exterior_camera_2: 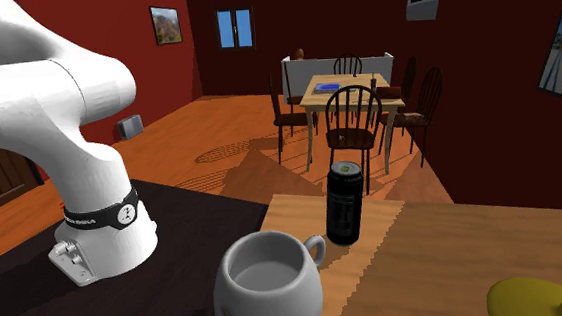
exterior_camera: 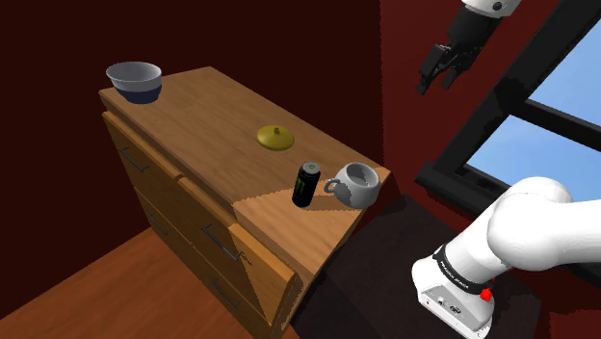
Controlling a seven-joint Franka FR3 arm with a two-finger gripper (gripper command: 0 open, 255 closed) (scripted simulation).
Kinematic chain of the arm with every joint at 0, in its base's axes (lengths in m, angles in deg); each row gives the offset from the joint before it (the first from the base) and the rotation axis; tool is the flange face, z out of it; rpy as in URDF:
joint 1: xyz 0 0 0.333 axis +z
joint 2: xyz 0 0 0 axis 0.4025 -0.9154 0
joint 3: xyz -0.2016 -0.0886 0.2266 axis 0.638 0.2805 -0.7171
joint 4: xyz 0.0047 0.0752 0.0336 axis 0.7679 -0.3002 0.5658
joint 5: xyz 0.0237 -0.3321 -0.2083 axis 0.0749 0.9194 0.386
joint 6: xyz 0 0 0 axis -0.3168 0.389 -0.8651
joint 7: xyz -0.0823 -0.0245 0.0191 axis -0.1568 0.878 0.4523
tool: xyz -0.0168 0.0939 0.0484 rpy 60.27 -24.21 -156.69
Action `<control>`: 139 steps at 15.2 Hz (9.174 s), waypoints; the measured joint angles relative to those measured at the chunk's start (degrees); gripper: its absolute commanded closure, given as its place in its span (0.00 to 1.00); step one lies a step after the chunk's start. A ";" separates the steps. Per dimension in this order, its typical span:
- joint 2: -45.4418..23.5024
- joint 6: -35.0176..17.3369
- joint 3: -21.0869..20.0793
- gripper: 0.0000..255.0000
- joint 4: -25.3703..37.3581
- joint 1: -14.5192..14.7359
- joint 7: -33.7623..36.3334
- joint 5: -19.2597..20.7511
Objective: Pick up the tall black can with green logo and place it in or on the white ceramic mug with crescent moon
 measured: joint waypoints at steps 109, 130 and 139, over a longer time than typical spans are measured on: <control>-15.77 -13.81 -2.67 1.00 -4.98 0.31 0.66 -1.42; -19.29 -26.85 -2.73 1.00 -14.40 0.21 1.83 -0.96; -18.54 -24.51 -2.75 0.00 -12.83 0.26 1.66 -1.10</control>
